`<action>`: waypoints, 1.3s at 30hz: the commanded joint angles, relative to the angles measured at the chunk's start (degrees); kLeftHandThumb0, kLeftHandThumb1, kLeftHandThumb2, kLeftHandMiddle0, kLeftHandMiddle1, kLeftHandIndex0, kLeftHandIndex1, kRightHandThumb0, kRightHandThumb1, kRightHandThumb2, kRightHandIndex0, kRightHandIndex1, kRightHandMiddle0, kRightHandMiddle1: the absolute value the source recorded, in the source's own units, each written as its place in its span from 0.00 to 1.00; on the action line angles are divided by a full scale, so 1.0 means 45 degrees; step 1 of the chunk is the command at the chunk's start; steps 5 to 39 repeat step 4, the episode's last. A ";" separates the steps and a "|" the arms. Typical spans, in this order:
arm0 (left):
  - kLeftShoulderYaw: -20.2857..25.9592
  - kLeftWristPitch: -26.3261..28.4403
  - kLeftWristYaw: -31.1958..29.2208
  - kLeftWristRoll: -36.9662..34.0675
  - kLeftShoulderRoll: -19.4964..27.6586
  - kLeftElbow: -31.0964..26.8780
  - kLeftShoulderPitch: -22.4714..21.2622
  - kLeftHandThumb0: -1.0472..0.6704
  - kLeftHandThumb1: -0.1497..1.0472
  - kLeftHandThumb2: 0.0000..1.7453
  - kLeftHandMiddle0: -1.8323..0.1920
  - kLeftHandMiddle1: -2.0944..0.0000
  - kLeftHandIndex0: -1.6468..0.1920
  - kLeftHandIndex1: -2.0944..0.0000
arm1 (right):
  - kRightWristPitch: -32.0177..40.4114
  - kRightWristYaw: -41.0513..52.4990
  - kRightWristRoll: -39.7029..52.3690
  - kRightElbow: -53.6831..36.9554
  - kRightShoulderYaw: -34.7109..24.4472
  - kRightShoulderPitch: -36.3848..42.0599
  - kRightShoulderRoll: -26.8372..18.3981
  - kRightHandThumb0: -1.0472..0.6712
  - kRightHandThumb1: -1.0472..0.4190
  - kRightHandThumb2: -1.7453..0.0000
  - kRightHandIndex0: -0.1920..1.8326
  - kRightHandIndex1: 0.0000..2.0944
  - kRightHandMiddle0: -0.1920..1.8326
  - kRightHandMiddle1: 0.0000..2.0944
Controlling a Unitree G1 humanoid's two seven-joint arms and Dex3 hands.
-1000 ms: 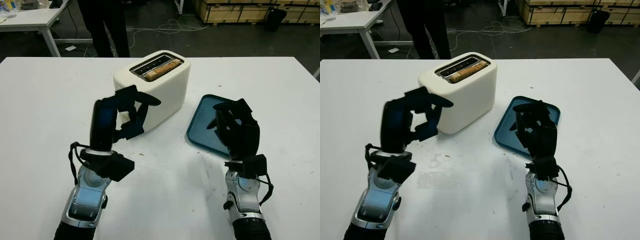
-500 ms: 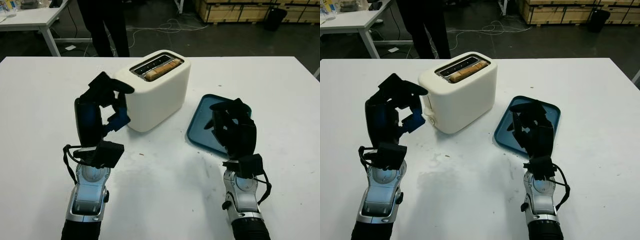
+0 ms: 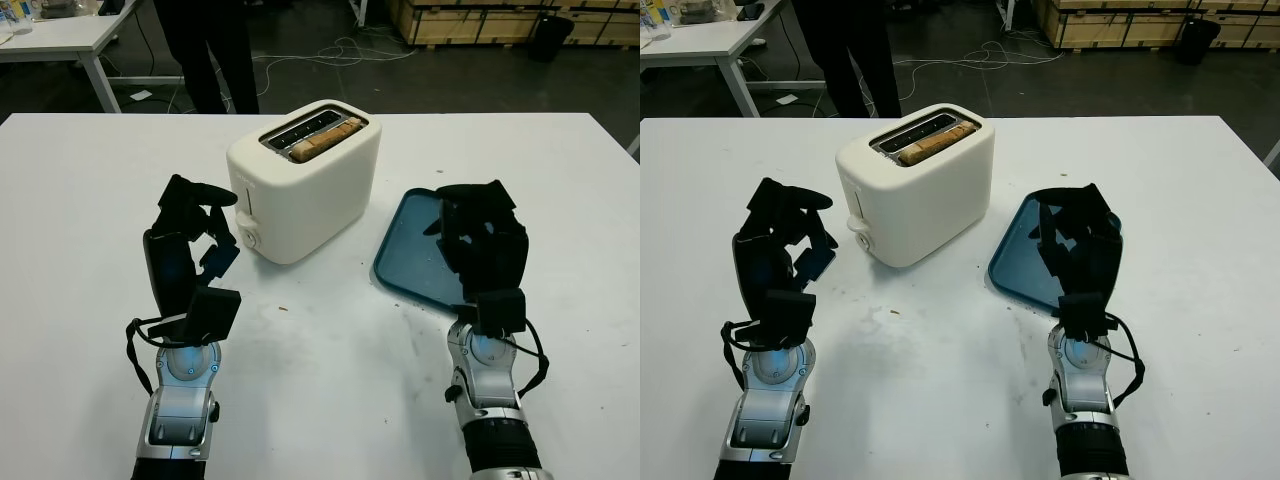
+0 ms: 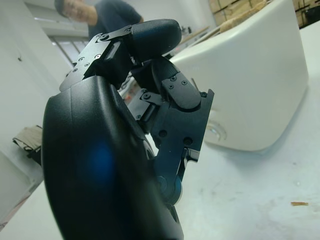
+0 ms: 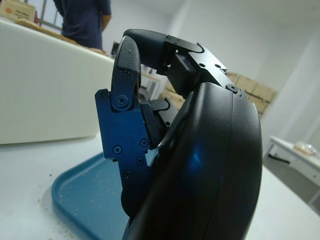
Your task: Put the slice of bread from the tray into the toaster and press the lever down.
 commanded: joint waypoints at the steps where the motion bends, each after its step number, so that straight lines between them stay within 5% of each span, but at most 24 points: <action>1: -0.0058 -0.0160 -0.0030 -0.0026 -0.0065 0.0050 -0.0090 0.39 0.85 0.28 0.51 0.17 0.62 0.23 | 0.0240 -0.0103 -0.0094 -0.0005 0.0039 -0.0076 -0.0063 0.35 0.09 0.82 0.45 0.69 0.44 0.46; 39: -0.0137 -0.0120 -0.0105 -0.0082 -0.0101 0.0042 -0.0136 0.38 0.86 0.28 0.50 0.17 0.62 0.23 | 0.0342 0.0012 0.0093 -0.0110 0.0078 -0.0036 0.0005 0.36 0.09 0.83 0.46 0.68 0.45 0.45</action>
